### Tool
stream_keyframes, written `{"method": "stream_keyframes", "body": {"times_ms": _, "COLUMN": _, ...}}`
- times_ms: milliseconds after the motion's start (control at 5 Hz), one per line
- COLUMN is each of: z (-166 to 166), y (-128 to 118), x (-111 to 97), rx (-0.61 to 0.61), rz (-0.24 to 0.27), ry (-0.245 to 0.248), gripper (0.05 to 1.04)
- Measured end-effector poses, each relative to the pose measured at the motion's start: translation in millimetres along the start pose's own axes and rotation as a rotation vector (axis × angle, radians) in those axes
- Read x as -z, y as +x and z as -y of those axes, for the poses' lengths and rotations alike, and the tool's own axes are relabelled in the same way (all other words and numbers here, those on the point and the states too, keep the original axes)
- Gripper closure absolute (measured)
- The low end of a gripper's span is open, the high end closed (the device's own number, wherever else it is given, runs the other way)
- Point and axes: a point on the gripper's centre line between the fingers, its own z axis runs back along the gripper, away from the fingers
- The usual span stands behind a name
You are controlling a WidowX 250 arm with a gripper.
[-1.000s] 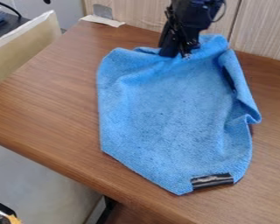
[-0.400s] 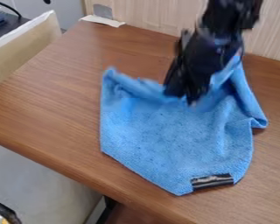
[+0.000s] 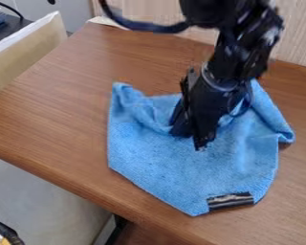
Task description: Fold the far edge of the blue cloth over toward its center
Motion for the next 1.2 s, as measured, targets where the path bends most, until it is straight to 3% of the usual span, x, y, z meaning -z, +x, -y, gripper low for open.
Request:
{"method": "stream_keyframes", "body": {"times_ms": 200, "z": -1.1, "y": -0.9, "x": 3.0, "rx": 0.004, "rz": -0.012, "ry": 0.008, "gripper": 0.986}}
{"method": "stream_keyframes", "body": {"times_ms": 400, "z": -3.3, "y": -1.1, "x": 3.6, "rx": -0.013, "rz": -0.030, "ry": -0.008, "gripper": 0.815}}
{"method": "stream_keyframes", "body": {"times_ms": 800, "z": -14.3, "y": -6.5, "x": -0.9, "rx": -0.029, "rz": -0.056, "ry": -0.023, "gripper": 0.277}}
{"method": "stream_keyframes", "body": {"times_ms": 1000, "z": -18.2, "y": -4.2, "x": -7.9, "rx": -0.021, "rz": -0.055, "ry": -0.020, "gripper": 0.080}}
{"method": "stream_keyframes", "body": {"times_ms": 1200, "z": -25.4, "y": -2.5, "x": -29.7, "rx": -0.029, "rz": -0.013, "ry": 0.011, "gripper": 0.079}}
